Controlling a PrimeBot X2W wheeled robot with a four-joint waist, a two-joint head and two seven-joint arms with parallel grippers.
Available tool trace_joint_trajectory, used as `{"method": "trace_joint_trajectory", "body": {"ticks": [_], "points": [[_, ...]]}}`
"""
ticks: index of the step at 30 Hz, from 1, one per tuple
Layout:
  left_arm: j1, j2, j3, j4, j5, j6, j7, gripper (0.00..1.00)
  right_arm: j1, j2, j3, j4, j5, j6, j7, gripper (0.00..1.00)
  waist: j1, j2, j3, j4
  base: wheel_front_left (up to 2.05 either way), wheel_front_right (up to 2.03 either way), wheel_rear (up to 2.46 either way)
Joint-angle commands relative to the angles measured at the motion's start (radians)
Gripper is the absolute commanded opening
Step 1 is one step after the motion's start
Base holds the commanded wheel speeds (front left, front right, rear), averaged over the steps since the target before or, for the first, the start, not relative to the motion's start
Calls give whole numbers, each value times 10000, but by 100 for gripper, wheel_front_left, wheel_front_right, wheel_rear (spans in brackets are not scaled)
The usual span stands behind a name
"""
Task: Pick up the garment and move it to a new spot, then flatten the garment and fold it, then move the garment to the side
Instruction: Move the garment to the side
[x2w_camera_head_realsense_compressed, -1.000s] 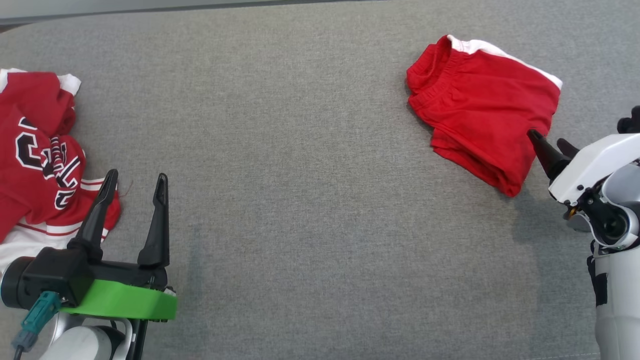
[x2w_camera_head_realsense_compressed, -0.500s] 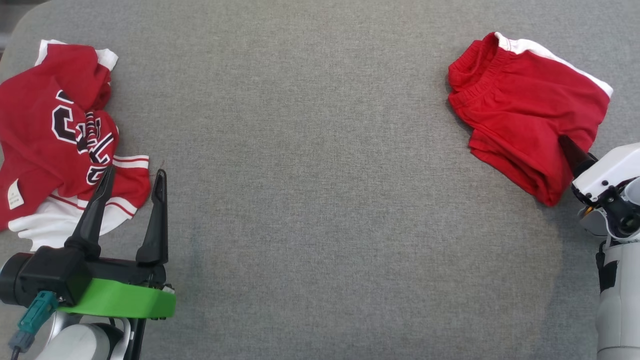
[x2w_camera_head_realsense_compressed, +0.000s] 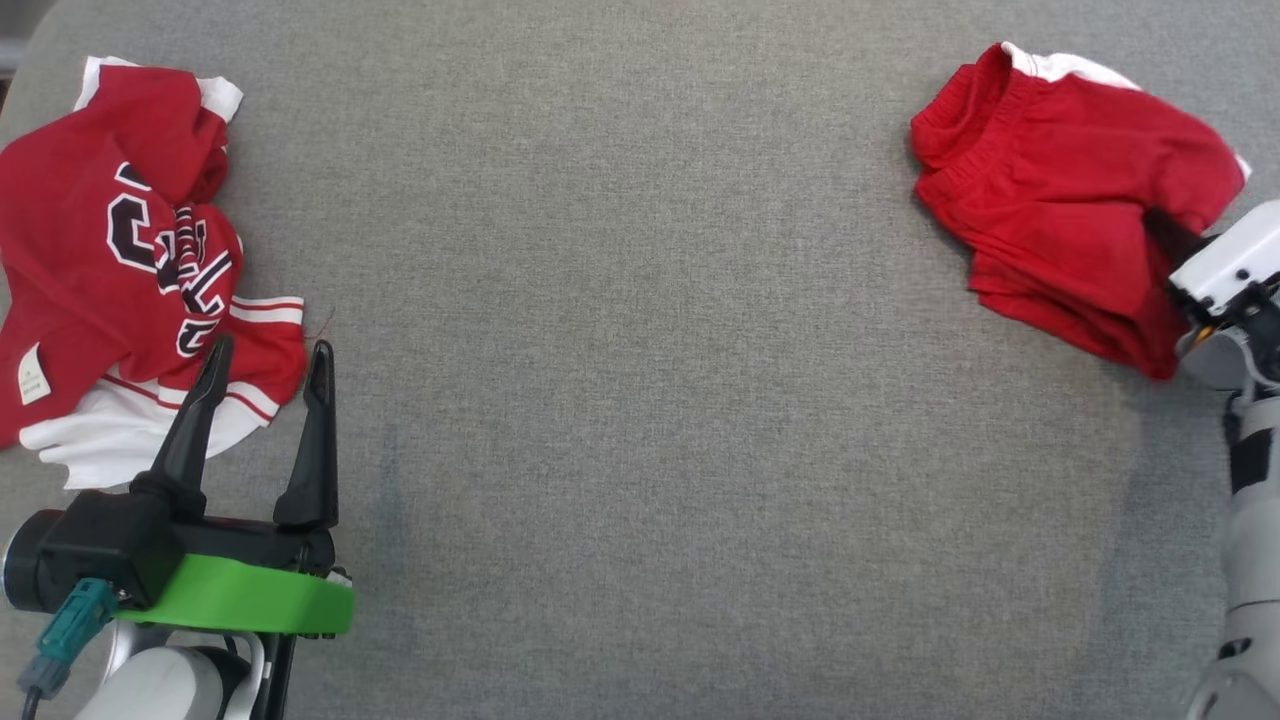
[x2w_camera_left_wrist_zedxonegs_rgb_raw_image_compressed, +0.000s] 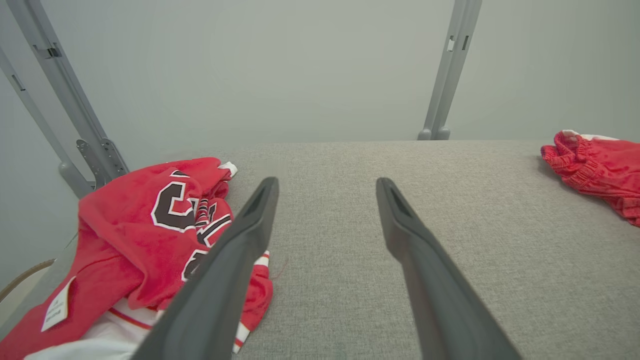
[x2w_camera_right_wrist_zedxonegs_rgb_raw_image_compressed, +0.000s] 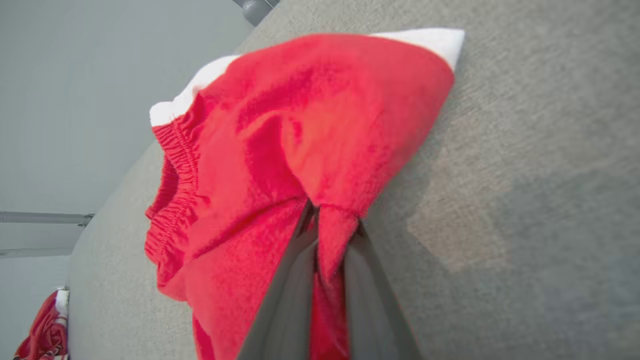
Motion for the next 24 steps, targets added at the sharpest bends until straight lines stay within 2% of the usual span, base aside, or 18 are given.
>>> {"method": "trace_joint_trajectory", "body": {"ticks": [1, 8, 13, 17, 24], "points": [[13, -71, 2, 68, -77, -50, -64, 100, -127, -301, 110, -90, -196, 4, 270, 0, 0, 0, 25, 53, 0, 0, 0], [-399, -495, -203, 420, -26, -400, -64, 100, -359, -2454, 1022, -508, -2168, 4, 2046, 0, 0, 0, 300, 545, 0, 0, 0], [-599, -673, -118, 624, -5, -549, -62, 100, -445, -3517, 1013, -1166, -3415, 1, 2689, 0, 0, 0, 637, 949, 0, 0, 0], [-435, -790, 200, 589, 33, -552, -65, 100, -672, -3559, 848, -1544, -3843, 1, 2872, 0, 0, 0, 1006, 829, 0, 0, 0], [-362, -679, 358, 516, 305, -796, -68, 100, -704, -2939, 687, -1854, -4104, 1, 2644, 0, 0, 0, 1330, -242, 0, 0, 0]]}}
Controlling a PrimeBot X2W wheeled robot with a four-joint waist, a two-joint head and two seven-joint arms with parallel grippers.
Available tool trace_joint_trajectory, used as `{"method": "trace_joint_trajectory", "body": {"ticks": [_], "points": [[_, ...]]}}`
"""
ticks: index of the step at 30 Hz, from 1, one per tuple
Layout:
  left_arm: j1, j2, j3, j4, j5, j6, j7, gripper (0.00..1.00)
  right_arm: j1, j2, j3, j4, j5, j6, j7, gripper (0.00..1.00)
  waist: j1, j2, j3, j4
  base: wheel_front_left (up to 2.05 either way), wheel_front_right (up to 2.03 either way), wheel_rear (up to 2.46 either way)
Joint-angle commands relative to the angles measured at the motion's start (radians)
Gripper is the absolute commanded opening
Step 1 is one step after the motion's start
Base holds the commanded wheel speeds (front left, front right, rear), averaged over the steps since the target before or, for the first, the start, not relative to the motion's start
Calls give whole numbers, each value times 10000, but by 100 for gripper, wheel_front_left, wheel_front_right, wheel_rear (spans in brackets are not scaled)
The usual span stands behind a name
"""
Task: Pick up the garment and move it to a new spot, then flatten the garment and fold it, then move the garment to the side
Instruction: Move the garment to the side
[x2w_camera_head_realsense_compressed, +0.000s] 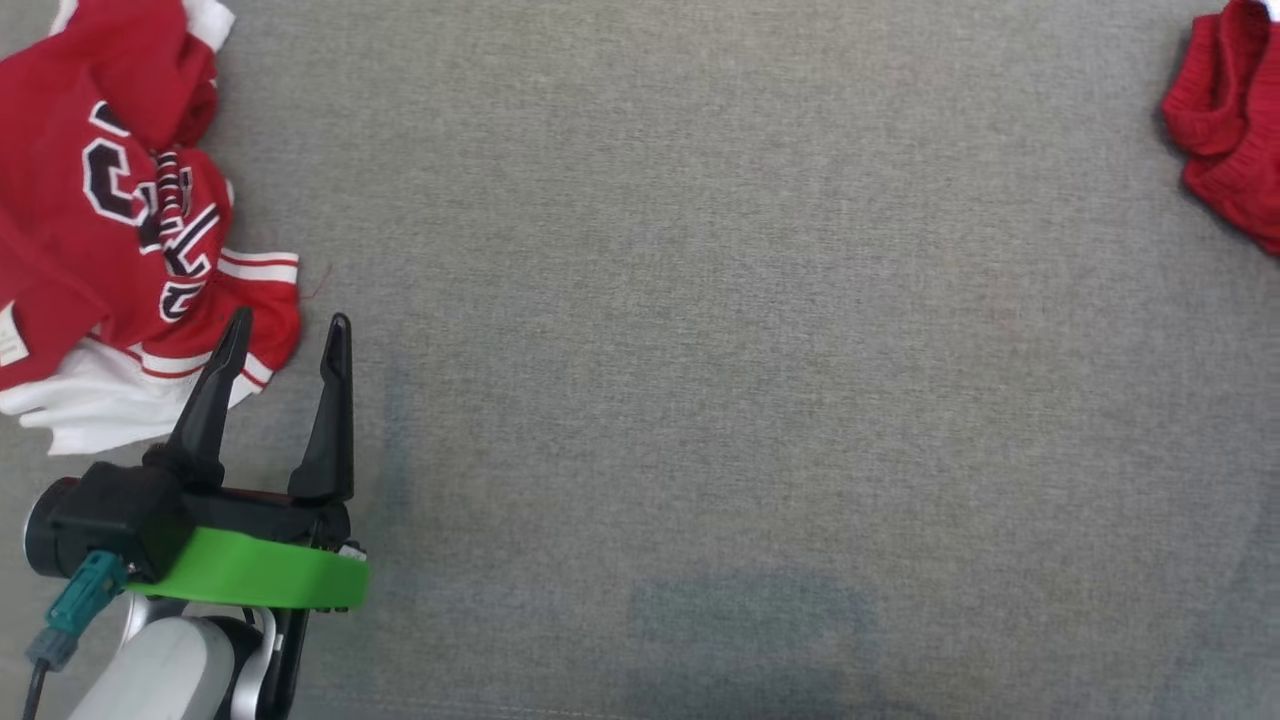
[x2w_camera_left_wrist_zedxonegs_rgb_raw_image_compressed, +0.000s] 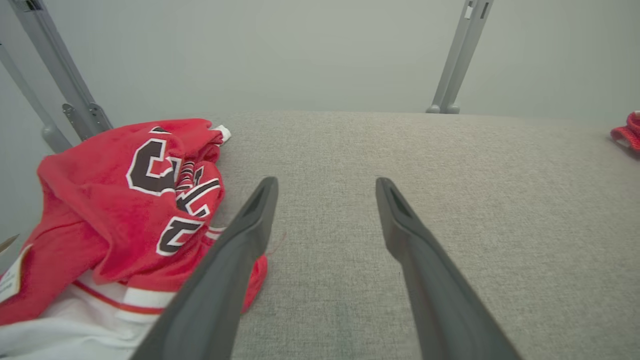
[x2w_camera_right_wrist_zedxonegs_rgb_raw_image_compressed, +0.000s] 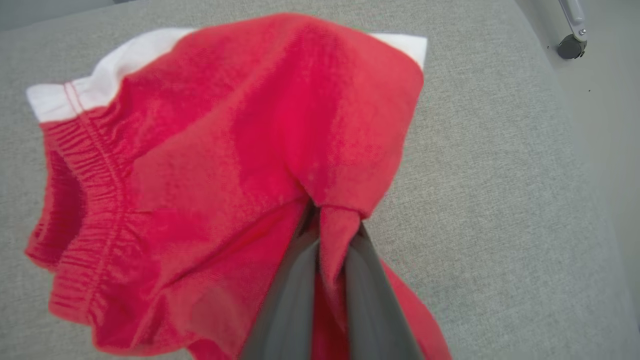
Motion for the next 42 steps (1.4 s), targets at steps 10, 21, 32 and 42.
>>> {"method": "trace_joint_trajectory", "body": {"ticks": [10, 21, 32, 42], "points": [[-443, 548, 77, -334, 345, -129, 278, 100, -74, 543, -365, -334, -251, -3, -881, 0, -1, 0, 774, -2341, 0, 0, 0], [-1340, 747, -241, -558, 716, -408, 718, 100, -837, 911, -1288, -691, -1711, -3, -2174, 0, -1, 0, 1945, -2713, 0, 0, 0], [-1077, 590, -251, -112, 592, -400, 406, 100, -2004, 611, -2138, -66, -3661, -4, -4049, 100, -1, 0, 2113, -2041, 0, 0, 0], [-776, 559, -111, 26, 509, -289, 224, 100, -2247, 630, -2923, 1225, -4797, -4, -5460, 100, -1, 0, 1402, -2231, 0, 0, 0]]}}
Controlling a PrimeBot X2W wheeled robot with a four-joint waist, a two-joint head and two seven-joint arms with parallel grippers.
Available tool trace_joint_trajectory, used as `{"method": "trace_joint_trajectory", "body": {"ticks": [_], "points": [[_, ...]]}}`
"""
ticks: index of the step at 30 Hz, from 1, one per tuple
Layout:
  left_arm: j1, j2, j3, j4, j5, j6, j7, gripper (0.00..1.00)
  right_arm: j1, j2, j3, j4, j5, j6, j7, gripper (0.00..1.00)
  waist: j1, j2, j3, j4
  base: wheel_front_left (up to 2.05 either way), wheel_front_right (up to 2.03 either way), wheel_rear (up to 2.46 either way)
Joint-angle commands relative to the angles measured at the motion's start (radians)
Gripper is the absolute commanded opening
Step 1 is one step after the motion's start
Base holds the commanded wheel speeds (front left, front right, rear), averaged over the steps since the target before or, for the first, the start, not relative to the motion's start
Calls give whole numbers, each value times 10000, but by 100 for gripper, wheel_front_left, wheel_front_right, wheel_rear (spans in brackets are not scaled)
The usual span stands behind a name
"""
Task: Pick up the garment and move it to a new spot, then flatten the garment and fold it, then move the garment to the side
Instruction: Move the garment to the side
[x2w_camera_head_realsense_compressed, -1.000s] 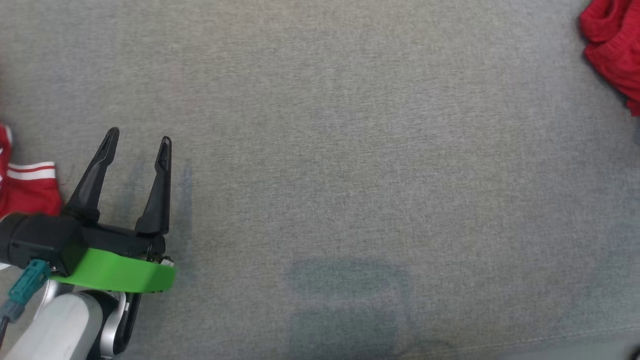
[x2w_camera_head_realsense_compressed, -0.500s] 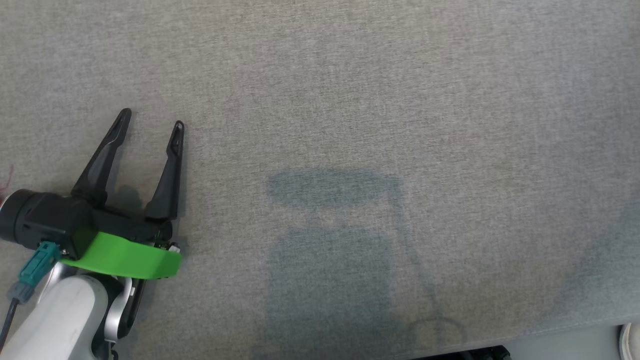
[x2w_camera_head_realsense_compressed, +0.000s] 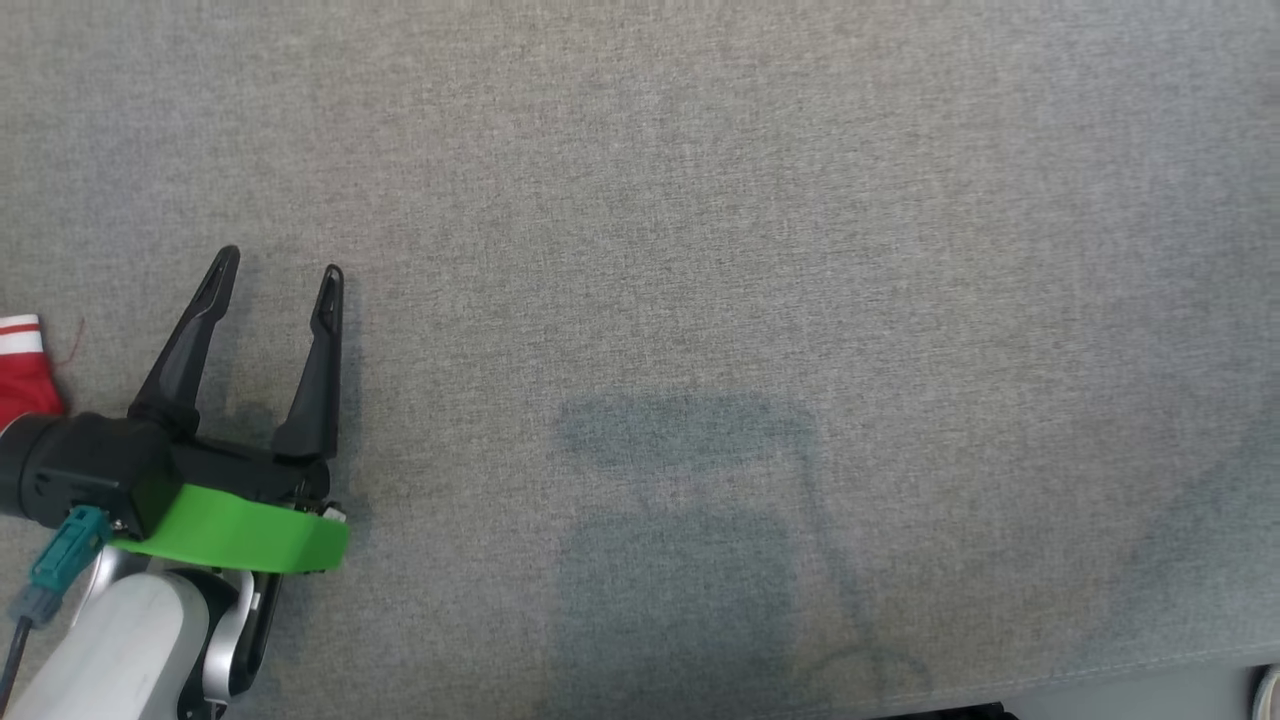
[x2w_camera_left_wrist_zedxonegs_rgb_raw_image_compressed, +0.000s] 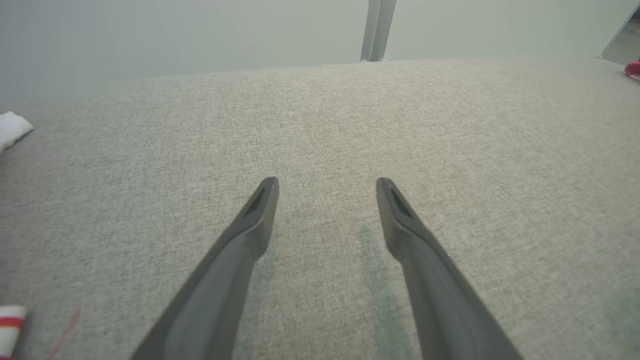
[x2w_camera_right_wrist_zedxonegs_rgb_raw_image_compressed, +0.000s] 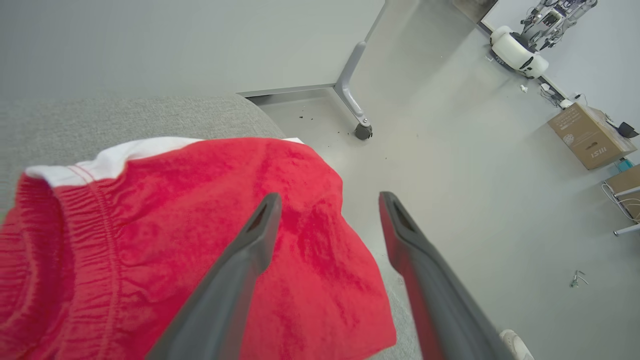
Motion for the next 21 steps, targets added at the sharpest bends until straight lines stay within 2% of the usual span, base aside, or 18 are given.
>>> {"method": "trace_joint_trajectory", "body": {"ticks": [1, 8, 13, 14, 17, 21], "points": [[178, 14, 59, 18, -63, 94, -75, 100, -43, -55, 85, 216, -15, -8, -442, 100, -1, -1, -361, -219, 0, 0, 0], [655, -154, 112, 177, -191, 239, -166, 100, 402, -79, 1135, 898, 857, -6, -1777, 100, -1, -1, -1556, -500, 0, 0, 0], [1120, -470, 37, 428, -200, 330, -254, 100, 1475, -304, 2493, 908, 2116, -8, -2794, 100, -1, -1, -2967, -408, 0, 0, 0], [1318, -636, -36, 578, -219, 361, -258, 100, 2135, -350, 3186, 684, 2803, -8, -3181, 100, -1, -1, -3544, -297, 0, 0, 0], [1642, -848, -107, 905, -290, 382, -278, 100, 3483, -476, 4446, 38, 3994, -9, -3753, 100, -1, -1, -4343, -108, 0, 0, 0], [1889, -1147, -227, 1643, -218, 338, -309, 100, 5720, -616, 5044, -1377, 5283, -9, -4110, 100, -1, -1, -5205, 332, 0, 0, 0]]}}
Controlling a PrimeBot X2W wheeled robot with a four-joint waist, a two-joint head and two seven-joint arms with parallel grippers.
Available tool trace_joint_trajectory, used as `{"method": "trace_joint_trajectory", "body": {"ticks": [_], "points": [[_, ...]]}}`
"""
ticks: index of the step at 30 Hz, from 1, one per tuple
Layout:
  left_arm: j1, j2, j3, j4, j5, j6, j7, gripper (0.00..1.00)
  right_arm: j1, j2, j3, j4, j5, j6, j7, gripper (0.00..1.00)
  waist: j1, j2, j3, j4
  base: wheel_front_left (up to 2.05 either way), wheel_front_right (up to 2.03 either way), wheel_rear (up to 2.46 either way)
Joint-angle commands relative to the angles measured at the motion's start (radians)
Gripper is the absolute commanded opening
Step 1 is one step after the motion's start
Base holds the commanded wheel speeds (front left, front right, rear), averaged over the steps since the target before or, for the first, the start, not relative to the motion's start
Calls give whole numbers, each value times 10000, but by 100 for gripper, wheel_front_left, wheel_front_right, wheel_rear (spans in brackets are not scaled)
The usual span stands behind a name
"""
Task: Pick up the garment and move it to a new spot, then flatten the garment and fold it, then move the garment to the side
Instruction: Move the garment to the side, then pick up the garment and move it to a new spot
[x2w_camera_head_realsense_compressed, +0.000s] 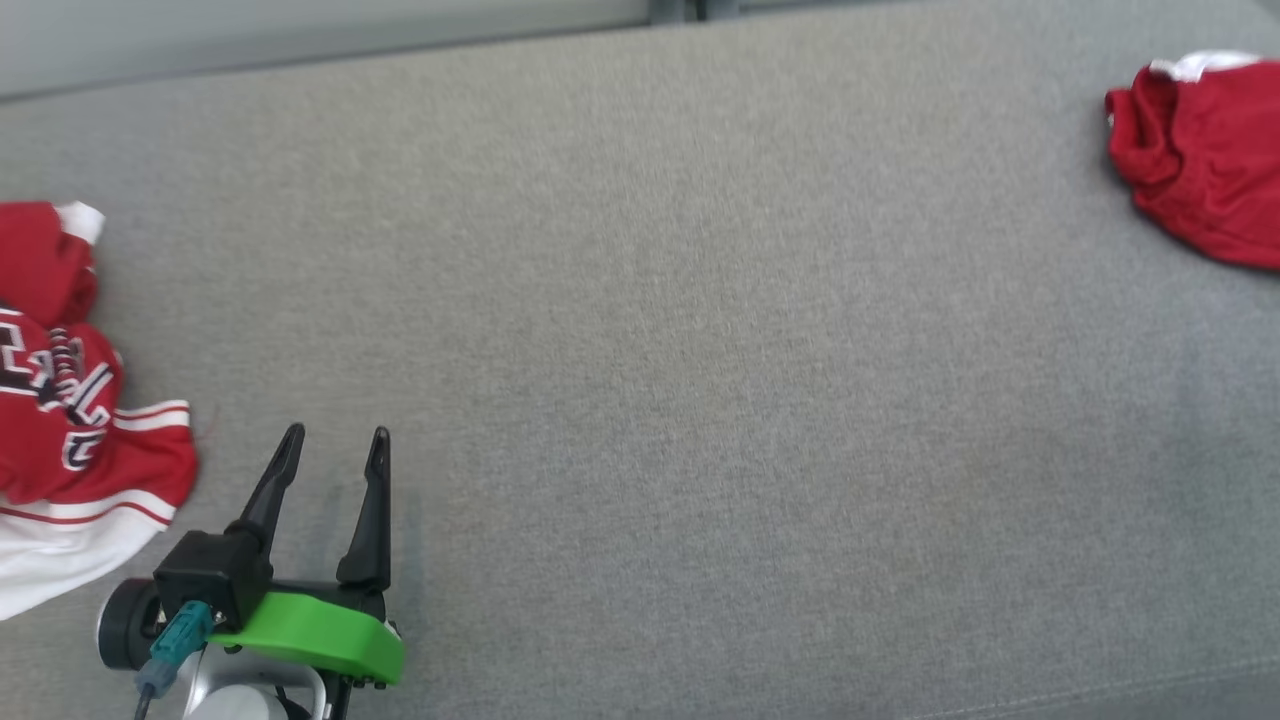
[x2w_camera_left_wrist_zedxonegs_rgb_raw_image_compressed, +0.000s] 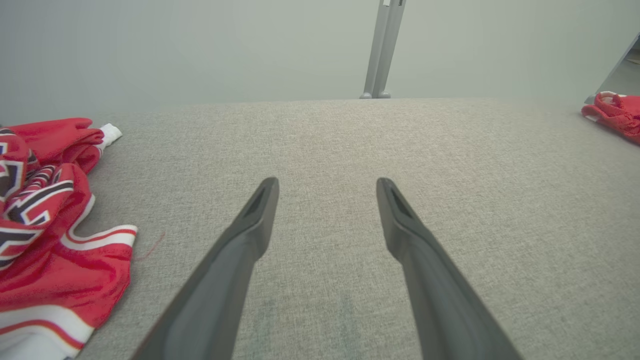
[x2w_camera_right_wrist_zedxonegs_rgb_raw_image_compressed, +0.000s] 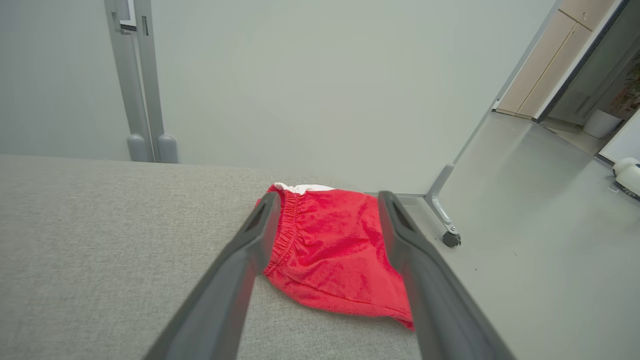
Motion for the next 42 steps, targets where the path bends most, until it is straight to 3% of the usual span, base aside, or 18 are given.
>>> {"method": "trace_joint_trajectory", "body": {"ticks": [1, 7, 12, 24, 29, 42], "points": [[256, -135, 65, 207, -76, 11, -57, 100, 688, 19, 60, -449, 236, -13, -144, 100, 1, -1, -1632, 639, 0, 0, 0], [490, -485, 349, 1189, -9, -88, -65, 100, 3411, 829, 147, -2592, 449, -13, -484, 100, 1, -1, -2104, 1043, 0, 0, 0], [794, -858, 884, 1652, 208, -262, -70, 100, 4603, 1619, 366, -3267, -41, -13, -905, 100, 1, -1, -2315, 1257, 0, 0, 0], [1300, -1664, 2045, 2494, 980, -921, -70, 100, 6132, 2905, 445, -2763, -612, -13, -1643, 100, 1, -1, -2851, 2625, 0, 0, 0], [1463, -1888, 2495, 2576, 1323, -1210, -72, 100, 6378, 3311, 676, -2410, -739, -13, -1860, 100, 1, -1, -2994, 2786, 0, 0, 0], [1537, -2234, 3242, 2628, 1956, -1956, -73, 100, 6243, 3551, 1028, -1963, -917, -13, -1965, 100, 1, -1, -3092, 2975, 0, 0, 0]]}}
